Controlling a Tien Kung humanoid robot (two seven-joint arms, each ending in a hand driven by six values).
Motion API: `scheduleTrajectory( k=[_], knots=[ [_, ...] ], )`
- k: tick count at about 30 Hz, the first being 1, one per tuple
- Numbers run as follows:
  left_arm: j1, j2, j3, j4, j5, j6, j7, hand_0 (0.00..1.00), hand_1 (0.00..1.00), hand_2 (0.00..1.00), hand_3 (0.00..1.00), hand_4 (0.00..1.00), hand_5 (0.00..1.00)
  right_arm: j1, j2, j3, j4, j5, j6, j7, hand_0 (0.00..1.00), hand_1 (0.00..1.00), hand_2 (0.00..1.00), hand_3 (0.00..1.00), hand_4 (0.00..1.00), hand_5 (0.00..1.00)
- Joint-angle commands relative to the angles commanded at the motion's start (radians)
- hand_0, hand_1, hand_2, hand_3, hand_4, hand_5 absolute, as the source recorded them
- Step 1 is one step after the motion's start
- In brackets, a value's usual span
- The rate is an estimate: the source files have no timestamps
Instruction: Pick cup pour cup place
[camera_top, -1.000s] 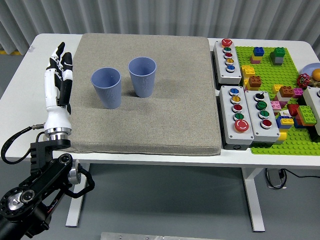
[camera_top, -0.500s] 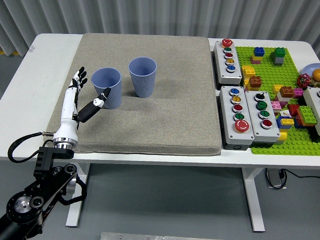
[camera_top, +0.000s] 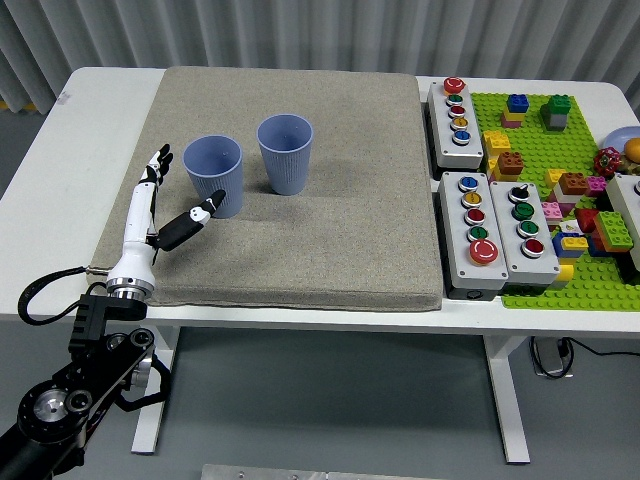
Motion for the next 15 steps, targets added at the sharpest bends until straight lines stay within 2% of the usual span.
scheduleTrajectory(
  k=[8,15],
  knots=[
    [-0.033,-0.014,0.006,0.057,-0.016,-0.008,0.004,0.98,0.987,0.998,0.998,0.94,0.359,-0.001,0.001,-0.004,0.0,0.001,-0.002,-0.001,0.669,0.611,0.558,0.557,0.002,0.189],
    [-0.07,-0.038,0.017,0.11,-0.005,-0.015,0.013,0.982,0.986,0.998,0.998,0.922,0.334,-0.002,0.001,-0.005,0.0,-0.001,-0.002,-0.004,0.67,0.61,0.558,0.557,0.002,0.191]
  ],
)
